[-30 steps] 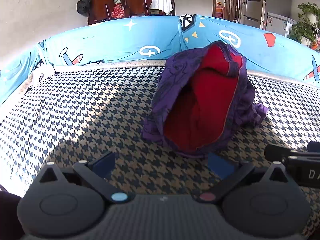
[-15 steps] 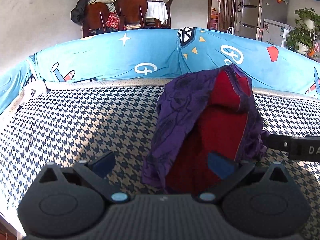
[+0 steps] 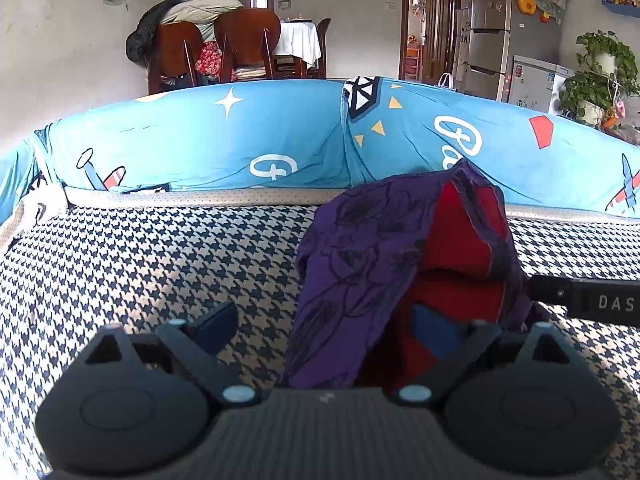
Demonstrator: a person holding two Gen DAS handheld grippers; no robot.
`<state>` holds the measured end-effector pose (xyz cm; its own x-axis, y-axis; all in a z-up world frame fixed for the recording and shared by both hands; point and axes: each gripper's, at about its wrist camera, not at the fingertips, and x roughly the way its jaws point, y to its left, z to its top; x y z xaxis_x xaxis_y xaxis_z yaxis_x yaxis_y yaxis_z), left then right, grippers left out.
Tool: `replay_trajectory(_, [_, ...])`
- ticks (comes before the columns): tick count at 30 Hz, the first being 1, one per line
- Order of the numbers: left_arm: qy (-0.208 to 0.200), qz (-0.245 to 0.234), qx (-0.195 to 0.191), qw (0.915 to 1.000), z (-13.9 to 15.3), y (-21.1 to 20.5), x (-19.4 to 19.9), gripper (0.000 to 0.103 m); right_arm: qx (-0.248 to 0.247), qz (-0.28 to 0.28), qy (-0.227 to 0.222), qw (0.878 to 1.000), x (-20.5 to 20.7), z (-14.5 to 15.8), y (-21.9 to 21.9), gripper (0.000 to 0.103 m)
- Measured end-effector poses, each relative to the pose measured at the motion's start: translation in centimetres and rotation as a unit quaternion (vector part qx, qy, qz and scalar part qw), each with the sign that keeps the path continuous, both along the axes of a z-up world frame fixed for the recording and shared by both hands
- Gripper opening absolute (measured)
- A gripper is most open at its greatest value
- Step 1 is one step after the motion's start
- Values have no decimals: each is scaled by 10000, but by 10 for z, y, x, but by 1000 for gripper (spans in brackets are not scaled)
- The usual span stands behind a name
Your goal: Fold clothes
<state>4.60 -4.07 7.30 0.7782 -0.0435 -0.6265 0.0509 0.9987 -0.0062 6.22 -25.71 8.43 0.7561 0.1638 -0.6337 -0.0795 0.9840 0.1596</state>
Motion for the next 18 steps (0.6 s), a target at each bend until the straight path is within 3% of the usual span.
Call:
replay_trajectory(3, [290, 29, -248, 9993, -8, 4, 6, 65, -84, -13, 9, 10000, 4, -2, 2, 48])
replay_trajectory(5, [378, 59, -298, 9988, -12, 6, 8, 38, -180, -27, -6, 9998, 7, -4, 4, 44])
replay_trajectory(7, [411, 57, -277, 9988, -13, 6, 8, 17, -206, -31, -53, 9998, 10, -4, 5, 41])
replay_trajectory(12, [202, 101, -374, 9990, -5, 13, 5, 10, -88, -111, -112, 9998, 22, -2, 3, 40])
replay_trajectory(13, [210, 106, -415, 9989, -3, 16, 6, 13, 5, -148, -100, 9998, 24, -2, 2, 40])
replay_trajectory(15, [213, 143, -597, 9979, -1, 21, 10, 32, 192, -222, -77, 9995, 28, -2, -2, 41])
replay_trajectory(17, [107, 203, -777, 9967, 2, 25, 10, 83, 378, -295, -53, 9988, 32, -2, -6, 45])
replay_trajectory(18, [7, 237, -860, 9960, 4, 26, 10, 92, 468, -332, -41, 9983, 34, -2, -7, 50])
